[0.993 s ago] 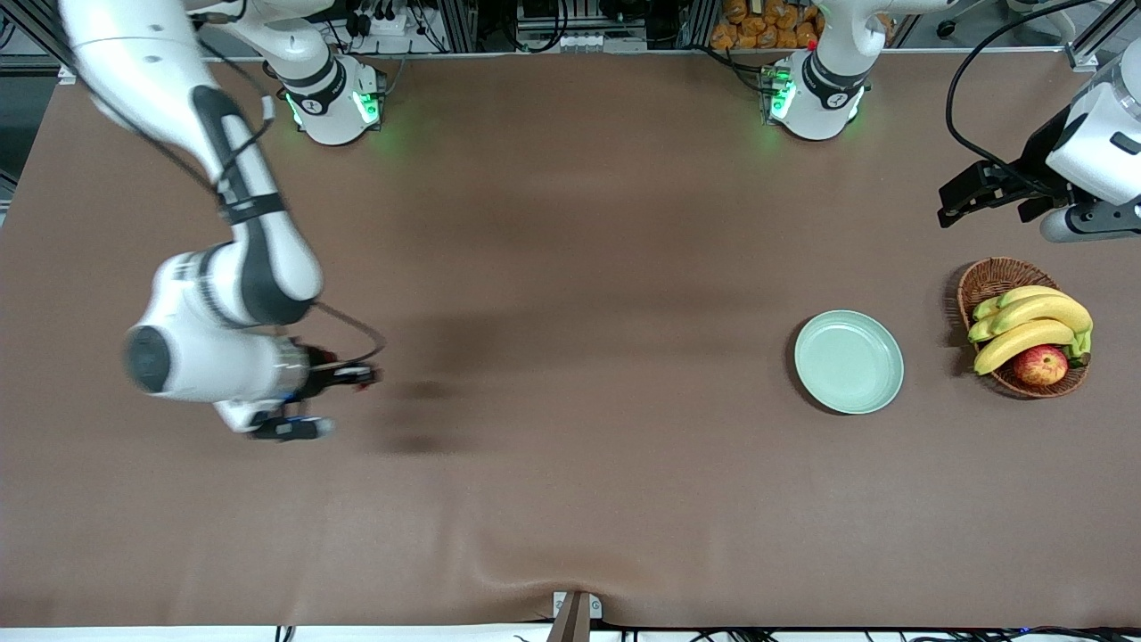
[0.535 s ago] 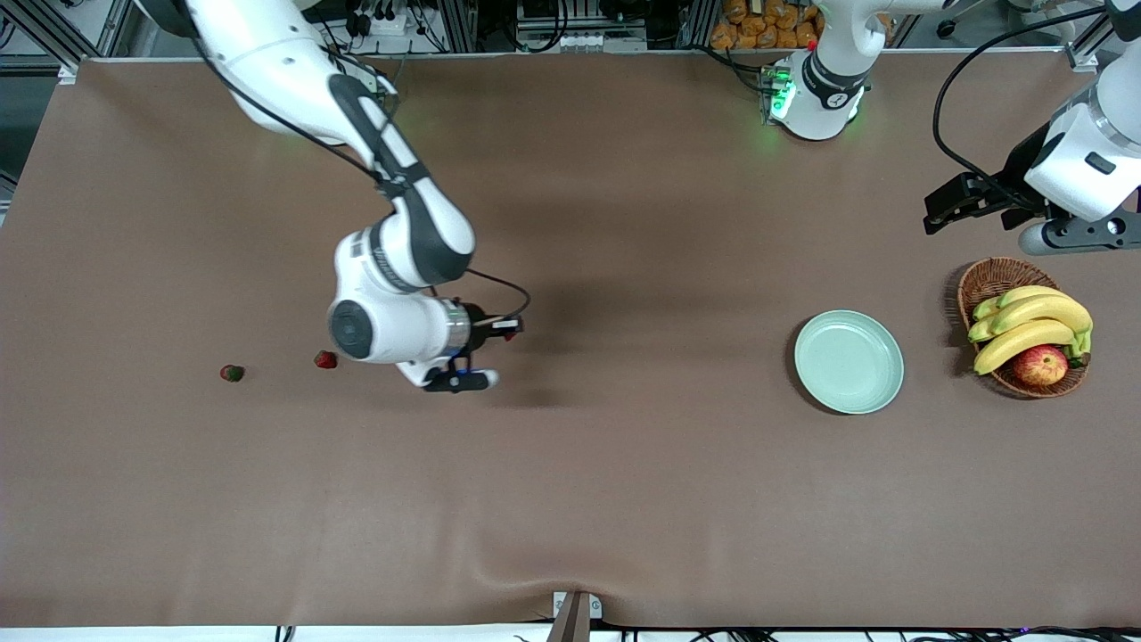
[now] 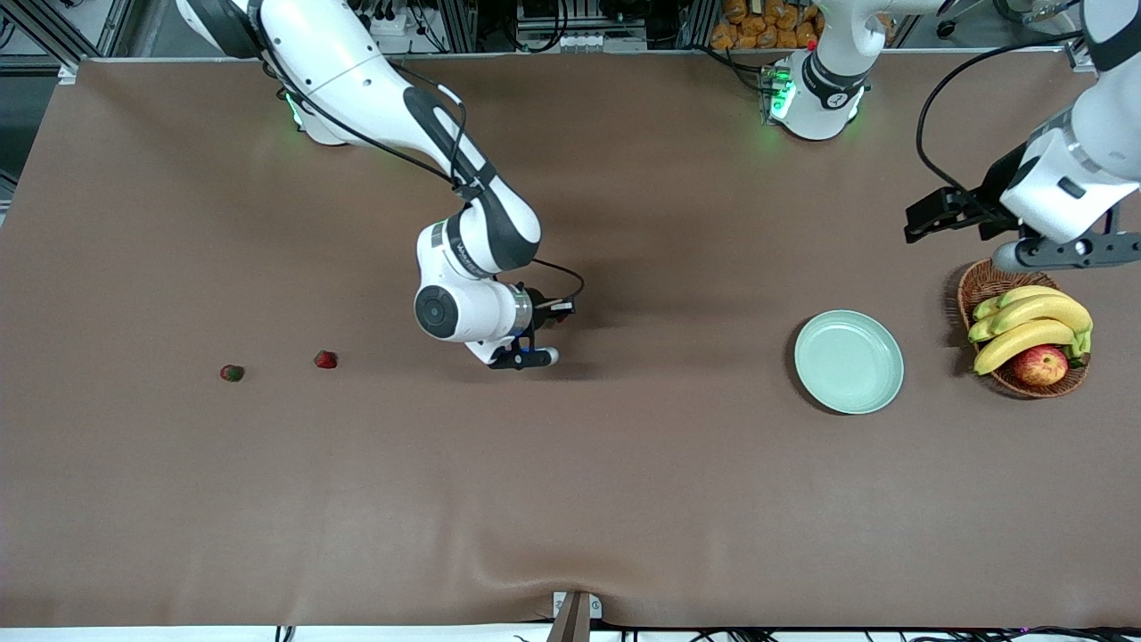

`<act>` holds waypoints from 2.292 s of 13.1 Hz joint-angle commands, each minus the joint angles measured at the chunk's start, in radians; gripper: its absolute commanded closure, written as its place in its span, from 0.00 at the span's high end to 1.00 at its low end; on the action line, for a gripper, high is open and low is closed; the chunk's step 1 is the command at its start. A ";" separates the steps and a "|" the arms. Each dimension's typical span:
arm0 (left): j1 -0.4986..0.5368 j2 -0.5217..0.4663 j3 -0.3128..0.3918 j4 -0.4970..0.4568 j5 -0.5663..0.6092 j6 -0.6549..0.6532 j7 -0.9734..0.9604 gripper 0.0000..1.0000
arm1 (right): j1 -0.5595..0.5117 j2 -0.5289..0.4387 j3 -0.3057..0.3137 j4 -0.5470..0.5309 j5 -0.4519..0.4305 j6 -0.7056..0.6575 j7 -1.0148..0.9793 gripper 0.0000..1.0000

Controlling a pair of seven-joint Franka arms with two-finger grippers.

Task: Collect all strawberries into plate
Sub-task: 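Set the strawberry mid-table with the right gripper while the left gripper approaches, then grasp the set-down strawberry with the left gripper while the right gripper grasps another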

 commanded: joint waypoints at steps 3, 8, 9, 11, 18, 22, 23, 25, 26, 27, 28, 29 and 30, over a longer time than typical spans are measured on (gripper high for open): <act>-0.080 0.077 -0.002 0.003 -0.016 0.052 -0.024 1.00 | -0.018 0.001 -0.015 0.005 0.010 0.007 -0.011 1.00; -0.281 0.219 -0.003 0.014 -0.039 0.150 -0.202 1.00 | -0.213 -0.072 -0.049 0.005 -0.204 -0.190 -0.014 1.00; -0.341 0.268 -0.002 0.036 -0.035 0.178 -0.264 1.00 | -0.257 -0.077 -0.060 0.005 -0.267 -0.201 -0.021 1.00; -0.431 0.396 0.000 0.133 -0.028 0.216 -0.412 1.00 | -0.340 -0.093 -0.071 0.002 -0.304 -0.220 -0.043 1.00; -0.609 0.693 0.006 0.189 -0.022 0.682 -0.740 1.00 | -0.476 -0.062 -0.100 -0.012 -0.531 -0.203 -0.202 1.00; -0.656 0.778 0.008 0.186 -0.013 0.816 -1.007 1.00 | -0.479 -0.048 -0.100 -0.053 -0.612 -0.192 -0.217 1.00; -0.665 0.781 0.008 0.178 -0.002 0.817 -1.052 1.00 | -0.482 -0.050 -0.100 -0.072 -0.612 -0.197 -0.218 1.00; -0.665 0.803 0.009 0.178 0.002 0.817 -1.122 1.00 | -0.485 -0.050 -0.100 -0.095 -0.612 -0.204 -0.231 1.00; -0.665 0.810 0.009 0.178 0.002 0.817 -1.155 0.98 | -0.486 -0.050 -0.100 -0.107 -0.612 -0.204 -0.238 1.00; -0.665 0.818 0.009 0.176 0.005 0.817 -1.191 0.97 | -0.488 -0.050 -0.100 -0.116 -0.612 -0.209 -0.240 0.94; -0.666 0.824 0.009 0.176 0.005 0.817 -1.221 0.97 | -0.490 -0.050 -0.100 -0.118 -0.612 -0.238 -0.240 0.83; -0.665 0.830 0.009 0.178 0.005 0.817 -1.228 0.96 | -0.490 -0.051 -0.100 -0.115 -0.612 -0.259 -0.240 0.74; -0.665 0.836 0.009 0.181 0.005 0.819 -1.230 0.93 | -0.488 -0.053 -0.100 -0.115 -0.612 -0.261 -0.240 0.64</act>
